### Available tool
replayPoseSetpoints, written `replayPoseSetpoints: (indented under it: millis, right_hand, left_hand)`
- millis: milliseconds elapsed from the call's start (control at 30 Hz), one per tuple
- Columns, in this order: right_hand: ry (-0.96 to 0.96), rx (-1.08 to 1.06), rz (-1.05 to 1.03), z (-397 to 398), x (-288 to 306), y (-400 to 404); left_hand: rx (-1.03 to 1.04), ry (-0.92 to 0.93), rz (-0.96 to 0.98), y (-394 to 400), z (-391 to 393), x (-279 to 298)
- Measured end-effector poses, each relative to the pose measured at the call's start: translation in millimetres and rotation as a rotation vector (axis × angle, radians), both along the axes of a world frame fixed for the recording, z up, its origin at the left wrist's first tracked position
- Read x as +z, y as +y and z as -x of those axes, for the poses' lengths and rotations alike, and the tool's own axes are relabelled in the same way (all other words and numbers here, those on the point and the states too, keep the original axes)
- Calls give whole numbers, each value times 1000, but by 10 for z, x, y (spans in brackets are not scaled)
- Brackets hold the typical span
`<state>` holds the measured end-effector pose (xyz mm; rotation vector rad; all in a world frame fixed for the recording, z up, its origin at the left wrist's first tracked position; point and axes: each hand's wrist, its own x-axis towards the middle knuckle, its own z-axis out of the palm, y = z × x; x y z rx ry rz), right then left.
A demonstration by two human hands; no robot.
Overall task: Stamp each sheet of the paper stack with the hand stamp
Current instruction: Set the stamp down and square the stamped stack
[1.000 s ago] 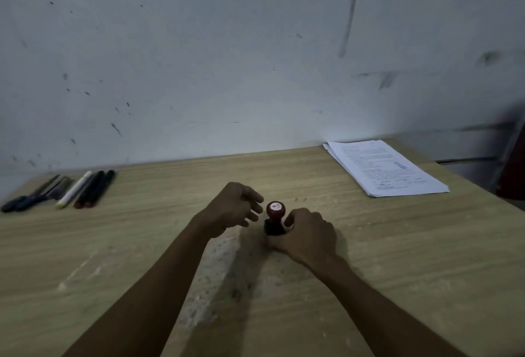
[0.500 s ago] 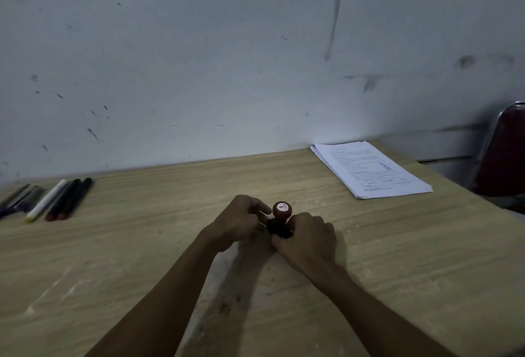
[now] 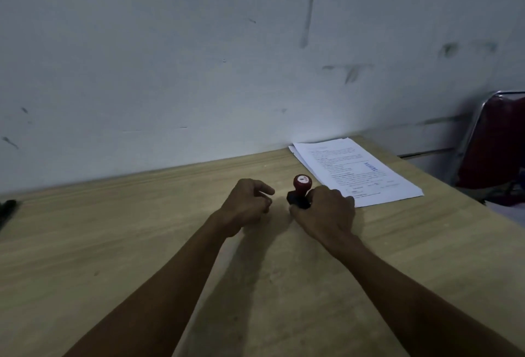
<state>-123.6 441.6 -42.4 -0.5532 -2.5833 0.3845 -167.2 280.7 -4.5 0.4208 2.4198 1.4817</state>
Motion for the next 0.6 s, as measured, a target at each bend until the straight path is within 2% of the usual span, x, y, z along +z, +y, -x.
replayPoseSetpoints:
  millis: [400, 600]
  right_hand:
    - [35, -12, -104, 1272, -70, 389]
    - [-5, -19, -71, 1456, -112, 448]
  left_hand:
    - [106, 73, -59, 364, 910, -156]
    - [104, 76, -44, 422, 1041, -182]
